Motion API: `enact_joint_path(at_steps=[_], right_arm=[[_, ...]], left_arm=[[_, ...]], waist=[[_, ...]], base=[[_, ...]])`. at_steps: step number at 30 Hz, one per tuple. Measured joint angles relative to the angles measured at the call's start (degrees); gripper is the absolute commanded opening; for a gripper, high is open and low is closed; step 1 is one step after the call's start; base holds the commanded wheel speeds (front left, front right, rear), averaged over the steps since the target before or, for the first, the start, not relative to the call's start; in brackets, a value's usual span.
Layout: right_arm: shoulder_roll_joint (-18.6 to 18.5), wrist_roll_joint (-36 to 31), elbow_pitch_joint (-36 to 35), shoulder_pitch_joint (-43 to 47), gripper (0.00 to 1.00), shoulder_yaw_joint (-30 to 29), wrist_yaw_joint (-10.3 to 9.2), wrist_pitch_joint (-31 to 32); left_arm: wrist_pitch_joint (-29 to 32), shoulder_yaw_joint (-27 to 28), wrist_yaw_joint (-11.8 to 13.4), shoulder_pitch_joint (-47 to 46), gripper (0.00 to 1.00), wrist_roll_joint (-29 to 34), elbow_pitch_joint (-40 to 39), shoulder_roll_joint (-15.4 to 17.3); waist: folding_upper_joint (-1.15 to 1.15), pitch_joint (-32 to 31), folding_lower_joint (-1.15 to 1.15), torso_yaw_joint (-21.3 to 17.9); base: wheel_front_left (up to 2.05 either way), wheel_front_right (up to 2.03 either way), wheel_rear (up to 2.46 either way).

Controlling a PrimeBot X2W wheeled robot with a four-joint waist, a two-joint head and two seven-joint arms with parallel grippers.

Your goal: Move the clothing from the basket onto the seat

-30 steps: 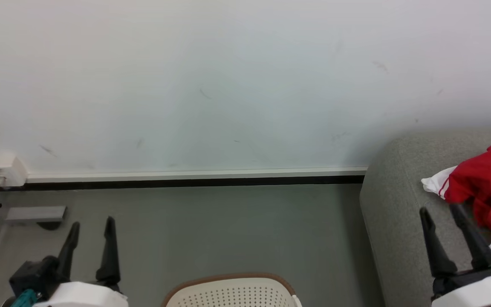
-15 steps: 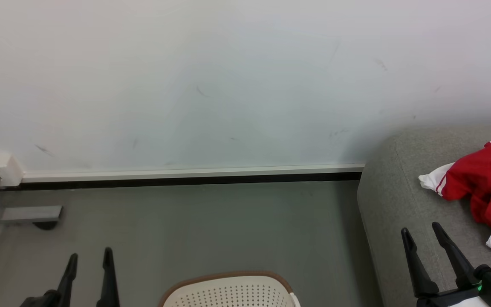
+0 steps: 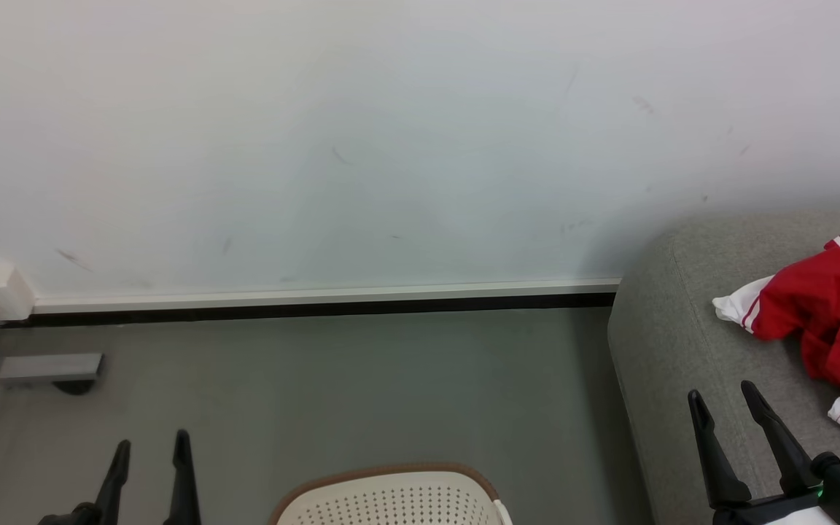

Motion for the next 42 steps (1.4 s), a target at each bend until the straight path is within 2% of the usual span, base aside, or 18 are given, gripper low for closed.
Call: enact_joint_path(at_steps=[15,16,21,42], right_arm=[[0.22,0.05,0.37,-0.34,1.00,0.41,0.00,0.00],[0.30,0.05,0.47,-0.28,0.00,0.41,0.00,0.01],[1.38,1.10,2.19,1.46,0.00,0.67,0.00,0.46],[3.01,19.63,2.33,1.21,0.00,-3.44,0.00,5.54]], left_arm=[[0.00,2.78,-3.44,-0.72,1.00,2.76,1.46,-1.97],[0.00,2.78,-3.43,-0.70,0.00,2.75,1.64,-2.03],[0.78,2.66,-3.43,0.10,0.00,1.74,4.05,-2.92],[6.15,2.76,-4.52,-1.75,0.00,-19.62,4.31,-2.93]], waist=[[0.00,0.12,0.00,-0.11],[0.00,0.11,0.00,-0.10],[0.00,0.13,0.00,-0.11],[0.00,0.32,0.00,-0.16]], base=[[0.00,0.00,0.00],[0.00,0.00,0.00],[0.00,0.00,0.00],[0.00,0.00,0.00]])
